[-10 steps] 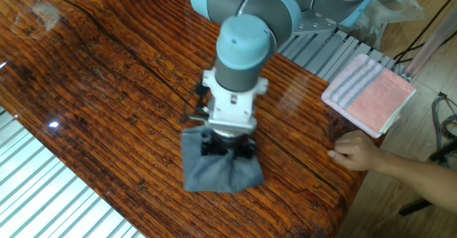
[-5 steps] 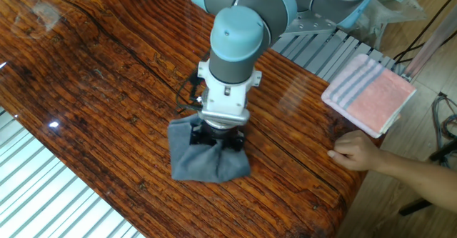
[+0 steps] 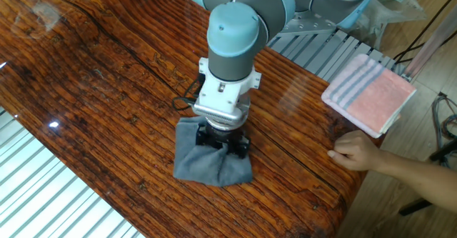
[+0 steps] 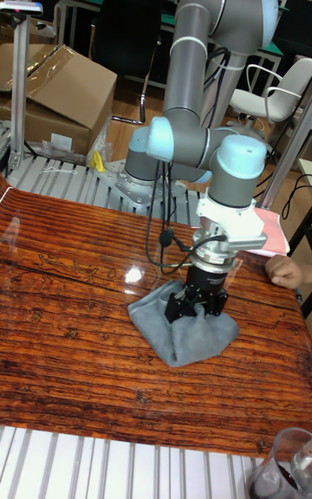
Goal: Clean the table with a cloth
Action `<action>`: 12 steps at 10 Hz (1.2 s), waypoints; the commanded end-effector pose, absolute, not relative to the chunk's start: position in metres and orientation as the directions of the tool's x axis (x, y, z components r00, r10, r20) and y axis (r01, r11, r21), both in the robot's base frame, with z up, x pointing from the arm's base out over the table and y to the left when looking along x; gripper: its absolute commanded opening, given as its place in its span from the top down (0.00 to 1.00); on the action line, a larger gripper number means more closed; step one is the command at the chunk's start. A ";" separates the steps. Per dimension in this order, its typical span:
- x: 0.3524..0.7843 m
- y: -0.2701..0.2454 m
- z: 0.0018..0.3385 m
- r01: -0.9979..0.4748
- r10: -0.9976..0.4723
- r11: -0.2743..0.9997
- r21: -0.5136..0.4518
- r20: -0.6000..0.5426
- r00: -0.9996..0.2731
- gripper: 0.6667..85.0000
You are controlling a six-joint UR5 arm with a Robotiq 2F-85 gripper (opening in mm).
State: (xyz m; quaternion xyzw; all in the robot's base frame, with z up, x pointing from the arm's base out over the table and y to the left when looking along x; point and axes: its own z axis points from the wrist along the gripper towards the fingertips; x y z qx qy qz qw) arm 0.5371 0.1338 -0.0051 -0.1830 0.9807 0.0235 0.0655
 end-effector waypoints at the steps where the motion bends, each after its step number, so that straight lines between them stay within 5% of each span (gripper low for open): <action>1: 0.549 0.087 0.000 -0.430 -0.423 0.902 0.032 -0.122 -0.898 1.00; 12: 0.540 -0.089 -0.006 -0.694 -0.723 0.679 -0.240 -0.053 -0.689 1.00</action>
